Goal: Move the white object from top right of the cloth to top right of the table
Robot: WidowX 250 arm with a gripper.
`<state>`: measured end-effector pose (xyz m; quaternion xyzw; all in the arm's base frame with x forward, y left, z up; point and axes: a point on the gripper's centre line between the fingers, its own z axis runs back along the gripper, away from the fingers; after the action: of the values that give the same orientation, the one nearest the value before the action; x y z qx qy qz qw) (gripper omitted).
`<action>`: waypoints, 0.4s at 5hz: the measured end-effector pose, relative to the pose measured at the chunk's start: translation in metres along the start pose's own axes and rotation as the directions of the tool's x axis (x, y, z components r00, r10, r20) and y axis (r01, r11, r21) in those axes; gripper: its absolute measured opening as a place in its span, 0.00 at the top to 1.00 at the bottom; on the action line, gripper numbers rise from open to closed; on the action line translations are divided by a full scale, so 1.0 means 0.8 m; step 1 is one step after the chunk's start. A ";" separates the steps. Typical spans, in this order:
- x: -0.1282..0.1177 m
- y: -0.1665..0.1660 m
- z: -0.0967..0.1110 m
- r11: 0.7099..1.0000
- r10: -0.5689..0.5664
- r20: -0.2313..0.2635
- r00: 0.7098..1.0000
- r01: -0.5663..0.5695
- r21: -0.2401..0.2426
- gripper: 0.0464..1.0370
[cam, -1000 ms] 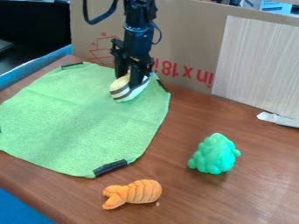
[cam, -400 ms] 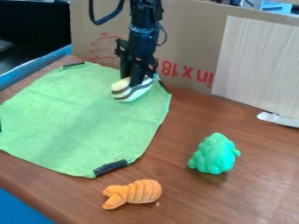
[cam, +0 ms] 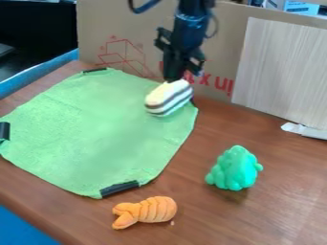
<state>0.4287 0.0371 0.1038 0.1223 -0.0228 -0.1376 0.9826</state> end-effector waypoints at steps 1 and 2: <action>0.008 -0.029 0.019 0.996 -0.037 -0.006 0.999 0.037 0.082 1.00; 0.007 -0.061 0.041 0.994 -0.103 0.021 0.994 0.103 0.037 0.98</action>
<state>0.4184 -0.0171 0.1234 0.1392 -0.0302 -0.1890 0.9716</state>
